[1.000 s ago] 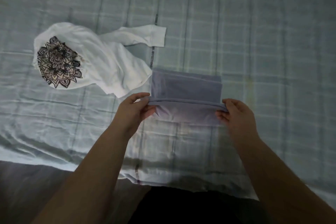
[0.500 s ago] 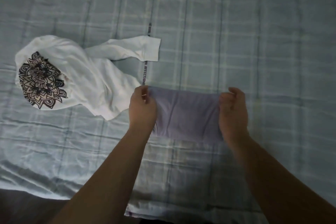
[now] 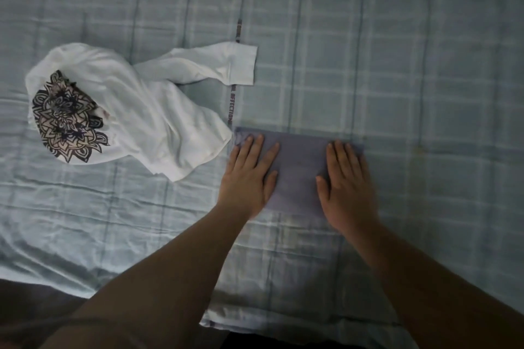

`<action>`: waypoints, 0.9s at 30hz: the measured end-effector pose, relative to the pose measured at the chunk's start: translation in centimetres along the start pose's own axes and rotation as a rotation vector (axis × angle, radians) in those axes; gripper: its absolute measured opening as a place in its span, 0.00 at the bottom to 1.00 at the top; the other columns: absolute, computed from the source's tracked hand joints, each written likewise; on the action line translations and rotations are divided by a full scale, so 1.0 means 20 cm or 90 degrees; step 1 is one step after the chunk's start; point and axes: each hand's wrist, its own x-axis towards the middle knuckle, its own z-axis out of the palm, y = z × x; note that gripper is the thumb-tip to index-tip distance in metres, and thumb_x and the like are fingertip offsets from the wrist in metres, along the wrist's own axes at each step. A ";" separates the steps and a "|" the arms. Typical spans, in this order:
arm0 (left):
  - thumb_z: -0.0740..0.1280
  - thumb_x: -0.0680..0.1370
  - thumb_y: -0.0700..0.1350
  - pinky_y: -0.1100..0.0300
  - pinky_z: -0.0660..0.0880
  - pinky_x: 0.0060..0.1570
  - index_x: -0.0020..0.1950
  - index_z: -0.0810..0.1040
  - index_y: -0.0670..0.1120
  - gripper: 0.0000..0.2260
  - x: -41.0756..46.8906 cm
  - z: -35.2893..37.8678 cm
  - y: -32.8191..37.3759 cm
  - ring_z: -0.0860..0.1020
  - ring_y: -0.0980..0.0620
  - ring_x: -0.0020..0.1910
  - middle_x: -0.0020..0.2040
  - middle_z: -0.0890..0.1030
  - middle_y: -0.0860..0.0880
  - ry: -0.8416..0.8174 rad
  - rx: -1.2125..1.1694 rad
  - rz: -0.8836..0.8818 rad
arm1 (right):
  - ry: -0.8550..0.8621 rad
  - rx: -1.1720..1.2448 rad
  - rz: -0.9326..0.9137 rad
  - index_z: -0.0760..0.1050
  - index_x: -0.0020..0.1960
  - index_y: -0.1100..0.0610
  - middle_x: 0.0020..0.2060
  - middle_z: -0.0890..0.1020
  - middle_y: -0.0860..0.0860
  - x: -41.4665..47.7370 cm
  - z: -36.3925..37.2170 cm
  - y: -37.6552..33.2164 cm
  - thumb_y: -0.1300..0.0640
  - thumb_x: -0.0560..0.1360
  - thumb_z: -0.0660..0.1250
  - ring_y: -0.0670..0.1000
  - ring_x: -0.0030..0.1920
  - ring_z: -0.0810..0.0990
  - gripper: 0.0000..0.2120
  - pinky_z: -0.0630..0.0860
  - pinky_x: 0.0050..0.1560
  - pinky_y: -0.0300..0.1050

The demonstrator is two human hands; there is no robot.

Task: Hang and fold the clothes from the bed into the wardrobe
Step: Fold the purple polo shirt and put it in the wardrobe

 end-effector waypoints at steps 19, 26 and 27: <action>0.67 0.78 0.59 0.59 0.66 0.50 0.67 0.69 0.38 0.29 0.15 -0.31 0.03 0.76 0.40 0.62 0.63 0.77 0.40 -0.096 -0.444 -0.682 | 0.013 0.300 0.599 0.76 0.51 0.65 0.47 0.81 0.65 0.07 -0.19 -0.06 0.42 0.75 0.63 0.66 0.51 0.80 0.25 0.76 0.52 0.58; 0.64 0.79 0.59 0.51 0.74 0.59 0.63 0.77 0.37 0.27 0.14 -0.30 -0.02 0.78 0.38 0.59 0.59 0.80 0.38 -0.142 -0.404 -0.606 | -0.016 0.293 0.566 0.73 0.52 0.65 0.51 0.79 0.67 0.05 -0.18 -0.07 0.48 0.80 0.60 0.67 0.54 0.77 0.18 0.72 0.53 0.57; 0.63 0.79 0.59 0.52 0.74 0.56 0.60 0.78 0.37 0.26 0.12 -0.30 -0.02 0.79 0.38 0.57 0.56 0.81 0.38 -0.132 -0.412 -0.585 | -0.027 0.333 0.567 0.71 0.52 0.62 0.51 0.79 0.66 0.04 -0.21 -0.07 0.49 0.81 0.59 0.66 0.53 0.78 0.15 0.72 0.50 0.56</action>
